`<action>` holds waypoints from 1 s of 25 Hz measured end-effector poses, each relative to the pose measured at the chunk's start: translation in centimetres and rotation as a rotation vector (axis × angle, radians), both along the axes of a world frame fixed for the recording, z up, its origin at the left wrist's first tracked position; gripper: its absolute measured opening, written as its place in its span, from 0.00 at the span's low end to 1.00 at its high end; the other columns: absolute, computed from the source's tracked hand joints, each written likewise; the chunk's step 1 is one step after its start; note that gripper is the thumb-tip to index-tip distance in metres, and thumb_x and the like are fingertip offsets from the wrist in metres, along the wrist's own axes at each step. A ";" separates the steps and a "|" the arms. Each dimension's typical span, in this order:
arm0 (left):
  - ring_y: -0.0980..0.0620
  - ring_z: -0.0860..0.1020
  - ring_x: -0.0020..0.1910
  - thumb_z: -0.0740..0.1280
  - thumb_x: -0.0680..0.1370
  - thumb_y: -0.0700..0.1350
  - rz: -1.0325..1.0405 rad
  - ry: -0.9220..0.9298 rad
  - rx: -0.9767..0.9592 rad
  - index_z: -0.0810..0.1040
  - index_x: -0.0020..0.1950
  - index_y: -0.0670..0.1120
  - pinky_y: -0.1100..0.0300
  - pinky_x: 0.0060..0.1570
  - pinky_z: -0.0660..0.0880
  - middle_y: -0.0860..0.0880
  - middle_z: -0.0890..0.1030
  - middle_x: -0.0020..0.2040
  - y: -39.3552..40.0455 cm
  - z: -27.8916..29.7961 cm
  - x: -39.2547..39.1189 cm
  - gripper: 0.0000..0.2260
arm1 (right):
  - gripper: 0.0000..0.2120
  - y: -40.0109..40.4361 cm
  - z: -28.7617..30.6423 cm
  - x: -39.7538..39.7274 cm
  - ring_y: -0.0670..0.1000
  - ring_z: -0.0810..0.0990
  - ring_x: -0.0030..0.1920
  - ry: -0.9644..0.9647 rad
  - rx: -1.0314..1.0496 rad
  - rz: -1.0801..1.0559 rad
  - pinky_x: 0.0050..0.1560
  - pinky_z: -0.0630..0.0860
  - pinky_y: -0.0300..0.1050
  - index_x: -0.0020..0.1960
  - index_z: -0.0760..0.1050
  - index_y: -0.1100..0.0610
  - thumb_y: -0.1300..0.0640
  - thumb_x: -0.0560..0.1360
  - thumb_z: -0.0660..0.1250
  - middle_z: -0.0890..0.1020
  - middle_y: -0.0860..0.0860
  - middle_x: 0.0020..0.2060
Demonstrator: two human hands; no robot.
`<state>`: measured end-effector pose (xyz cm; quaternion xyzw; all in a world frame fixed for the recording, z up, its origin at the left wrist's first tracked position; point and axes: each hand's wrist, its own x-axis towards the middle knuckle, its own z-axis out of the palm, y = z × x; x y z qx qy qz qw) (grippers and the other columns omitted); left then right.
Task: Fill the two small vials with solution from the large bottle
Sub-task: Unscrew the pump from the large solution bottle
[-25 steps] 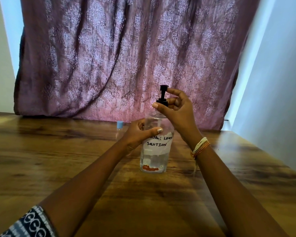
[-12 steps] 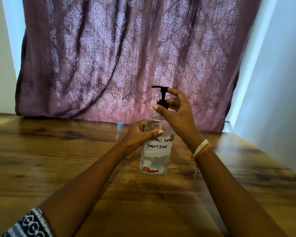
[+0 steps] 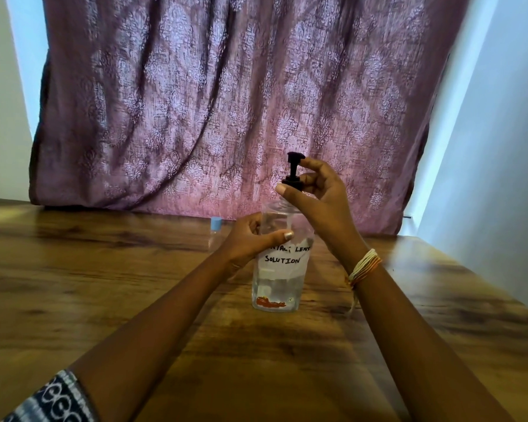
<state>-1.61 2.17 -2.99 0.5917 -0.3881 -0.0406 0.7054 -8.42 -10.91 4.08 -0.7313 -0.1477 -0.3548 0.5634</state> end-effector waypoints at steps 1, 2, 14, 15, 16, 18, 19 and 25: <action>0.52 0.85 0.49 0.76 0.64 0.53 -0.001 -0.006 0.003 0.83 0.47 0.63 0.60 0.44 0.80 0.55 0.87 0.48 0.0 0.0 0.0 0.13 | 0.21 0.0 -0.1 0.0 0.45 0.83 0.48 -0.005 0.029 -0.007 0.51 0.82 0.42 0.58 0.72 0.51 0.63 0.70 0.75 0.83 0.48 0.42; 0.54 0.85 0.48 0.76 0.64 0.53 0.004 -0.009 0.006 0.83 0.47 0.64 0.62 0.43 0.80 0.56 0.87 0.47 0.0 0.0 0.0 0.13 | 0.20 0.1 -0.2 0.0 0.46 0.84 0.47 -0.007 0.070 0.009 0.50 0.82 0.42 0.59 0.72 0.53 0.65 0.70 0.74 0.84 0.49 0.42; 0.56 0.85 0.48 0.75 0.66 0.51 -0.005 -0.015 0.002 0.83 0.47 0.65 0.64 0.42 0.79 0.58 0.86 0.47 0.0 0.0 0.0 0.12 | 0.23 0.4 -0.5 0.2 0.50 0.85 0.45 -0.021 0.151 0.004 0.47 0.81 0.41 0.62 0.71 0.55 0.64 0.71 0.74 0.84 0.53 0.40; 0.57 0.85 0.47 0.75 0.66 0.50 -0.004 -0.014 0.005 0.83 0.46 0.65 0.64 0.42 0.79 0.58 0.86 0.46 0.0 0.0 0.0 0.12 | 0.21 0.2 -0.6 0.2 0.46 0.85 0.41 -0.032 0.159 0.015 0.44 0.81 0.38 0.63 0.71 0.56 0.65 0.72 0.72 0.84 0.49 0.36; 0.57 0.85 0.47 0.75 0.67 0.49 -0.001 -0.015 0.006 0.83 0.46 0.65 0.64 0.41 0.79 0.58 0.86 0.46 0.0 -0.1 0.0 0.12 | 0.19 0.0 -0.7 0.2 0.43 0.84 0.38 -0.042 0.150 0.035 0.42 0.81 0.37 0.63 0.71 0.57 0.65 0.74 0.70 0.84 0.47 0.33; 0.57 0.85 0.47 0.74 0.68 0.47 0.001 -0.021 0.005 0.83 0.45 0.65 0.64 0.41 0.79 0.58 0.86 0.46 0.0 -0.1 0.0 0.12 | 0.16 -0.1 -0.7 0.2 0.44 0.85 0.42 -0.036 0.140 0.095 0.47 0.82 0.43 0.65 0.71 0.60 0.64 0.77 0.65 0.85 0.46 0.37; 0.57 0.85 0.47 0.74 0.68 0.46 0.001 -0.022 0.005 0.83 0.45 0.64 0.64 0.41 0.79 0.58 0.87 0.46 0.0 -0.1 0.0 0.12 | 0.17 -0.1 -0.7 0.2 0.47 0.85 0.47 -0.027 0.141 0.114 0.51 0.82 0.47 0.66 0.71 0.60 0.63 0.77 0.65 0.86 0.47 0.43; 0.57 0.84 0.48 0.73 0.71 0.44 -0.007 -0.032 0.016 0.83 0.46 0.64 0.65 0.42 0.79 0.58 0.86 0.47 0.1 0.0 0.0 0.13 | 0.20 0.2 -0.5 0.3 0.45 0.83 0.45 -0.043 0.124 -0.001 0.46 0.81 0.37 0.62 0.73 0.56 0.63 0.72 0.73 0.81 0.48 0.41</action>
